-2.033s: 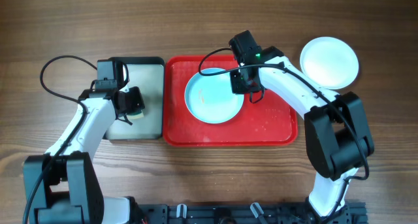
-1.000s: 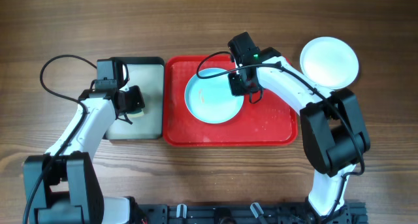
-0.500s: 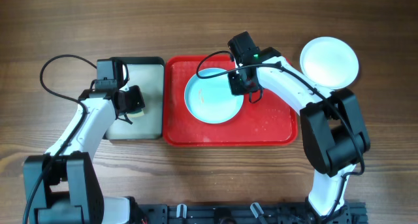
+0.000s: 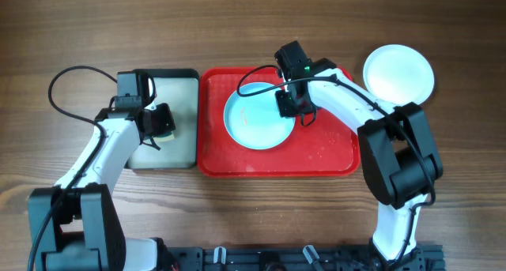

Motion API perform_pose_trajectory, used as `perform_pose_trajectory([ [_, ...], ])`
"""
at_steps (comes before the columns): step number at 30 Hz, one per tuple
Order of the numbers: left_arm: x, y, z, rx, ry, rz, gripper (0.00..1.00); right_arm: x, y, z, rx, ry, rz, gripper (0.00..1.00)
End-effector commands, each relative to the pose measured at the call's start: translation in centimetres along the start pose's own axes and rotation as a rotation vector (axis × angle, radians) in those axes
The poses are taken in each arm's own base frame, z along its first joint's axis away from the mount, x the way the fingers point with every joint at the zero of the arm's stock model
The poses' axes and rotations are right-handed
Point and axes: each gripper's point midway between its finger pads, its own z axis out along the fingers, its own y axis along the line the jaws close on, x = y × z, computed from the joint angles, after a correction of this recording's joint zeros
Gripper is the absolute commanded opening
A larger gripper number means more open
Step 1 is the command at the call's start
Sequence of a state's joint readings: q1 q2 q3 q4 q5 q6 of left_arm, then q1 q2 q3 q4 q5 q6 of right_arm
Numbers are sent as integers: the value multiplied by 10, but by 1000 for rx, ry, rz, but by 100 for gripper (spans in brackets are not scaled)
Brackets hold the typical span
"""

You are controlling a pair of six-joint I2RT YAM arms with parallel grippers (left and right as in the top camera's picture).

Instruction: Clean dirty plates on tray and stack at the side

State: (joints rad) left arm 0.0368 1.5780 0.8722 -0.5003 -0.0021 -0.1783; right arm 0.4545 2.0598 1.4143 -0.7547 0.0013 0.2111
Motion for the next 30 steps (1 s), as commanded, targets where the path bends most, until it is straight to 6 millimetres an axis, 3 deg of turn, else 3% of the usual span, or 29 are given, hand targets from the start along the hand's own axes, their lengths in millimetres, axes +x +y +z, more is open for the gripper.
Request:
perform_pose_trajectory([
  [1, -1, -1, -4, 13, -12, -14, 4, -10, 0, -1, 5, -10, -5, 22],
  [7, 0, -1, -4, 14, -11, -14, 4, -9, -5, -6, 38, -6, -24, 22],
  [11, 0, -1, -4, 14, -11, -14, 4, -10, -10, -6, 56, -8, -20, 10],
  [19, 0, -1, -4, 14, -11, -14, 4, -12, -9, -6, 53, -16, -20, 4],
  [24, -3, -1, -4, 15, -21, -13, 4, -9, 9, -6, -49, -1, -21, 4],
  [27, -19, -3, -19, 19, -103, 26, 4, -7, 17, -7, -96, 12, -20, 4],
  [30, -45, -6, -53, 27, -252, 111, 4, -6, 23, -7, -134, 23, 56, 4],
])
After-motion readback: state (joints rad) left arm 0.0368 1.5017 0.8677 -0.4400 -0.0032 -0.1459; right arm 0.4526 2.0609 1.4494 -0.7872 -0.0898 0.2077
